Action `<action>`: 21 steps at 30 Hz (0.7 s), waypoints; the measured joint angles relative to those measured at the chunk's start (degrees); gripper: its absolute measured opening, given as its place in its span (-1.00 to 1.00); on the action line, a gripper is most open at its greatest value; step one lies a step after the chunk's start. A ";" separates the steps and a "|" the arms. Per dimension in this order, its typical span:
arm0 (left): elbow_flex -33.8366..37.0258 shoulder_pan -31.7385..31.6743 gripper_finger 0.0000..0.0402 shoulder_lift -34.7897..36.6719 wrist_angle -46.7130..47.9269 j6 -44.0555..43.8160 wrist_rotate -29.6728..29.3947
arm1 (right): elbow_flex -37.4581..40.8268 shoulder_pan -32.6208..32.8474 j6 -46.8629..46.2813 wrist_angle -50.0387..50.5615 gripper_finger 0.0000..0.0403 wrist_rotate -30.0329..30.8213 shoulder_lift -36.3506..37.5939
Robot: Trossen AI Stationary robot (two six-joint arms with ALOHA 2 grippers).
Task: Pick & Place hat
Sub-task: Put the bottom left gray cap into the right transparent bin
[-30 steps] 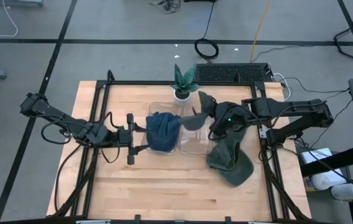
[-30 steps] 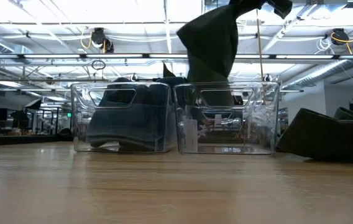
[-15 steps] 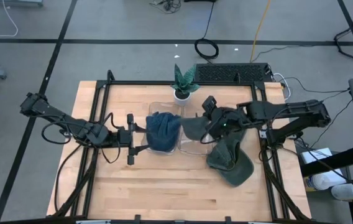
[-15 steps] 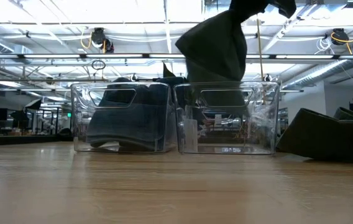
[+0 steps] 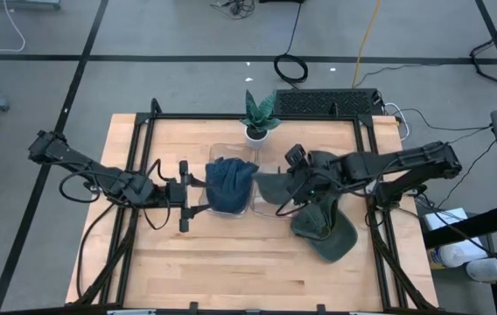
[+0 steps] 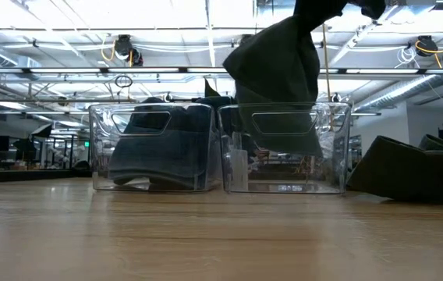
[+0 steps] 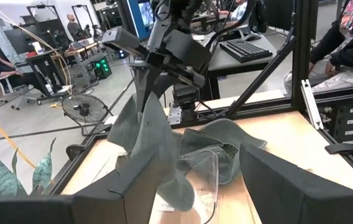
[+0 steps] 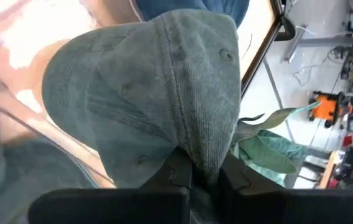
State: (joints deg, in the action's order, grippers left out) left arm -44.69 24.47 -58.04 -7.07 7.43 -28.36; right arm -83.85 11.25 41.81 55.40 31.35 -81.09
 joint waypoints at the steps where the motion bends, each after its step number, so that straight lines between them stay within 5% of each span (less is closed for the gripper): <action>1: 0.00 0.00 0.15 0.00 0.00 0.08 0.00 | 0.00 0.14 -1.56 0.08 -0.95 -0.14 0.08; 6: 0.00 0.00 0.14 0.00 0.02 0.12 0.00 | 0.00 -0.45 -8.53 0.22 -0.95 -7.35 0.04; 11: 0.00 0.00 0.15 0.00 0.04 0.28 0.00 | 0.00 -3.19 -15.59 0.24 -0.95 -7.90 0.06; 21: -0.02 0.00 0.15 -0.02 1.49 -0.68 -0.02 | 4.56 -9.77 -18.67 -1.83 -0.95 -18.08 0.04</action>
State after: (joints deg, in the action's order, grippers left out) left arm -44.71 24.47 -58.06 -5.58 6.74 -28.38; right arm -79.29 1.49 23.14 53.57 13.27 -81.06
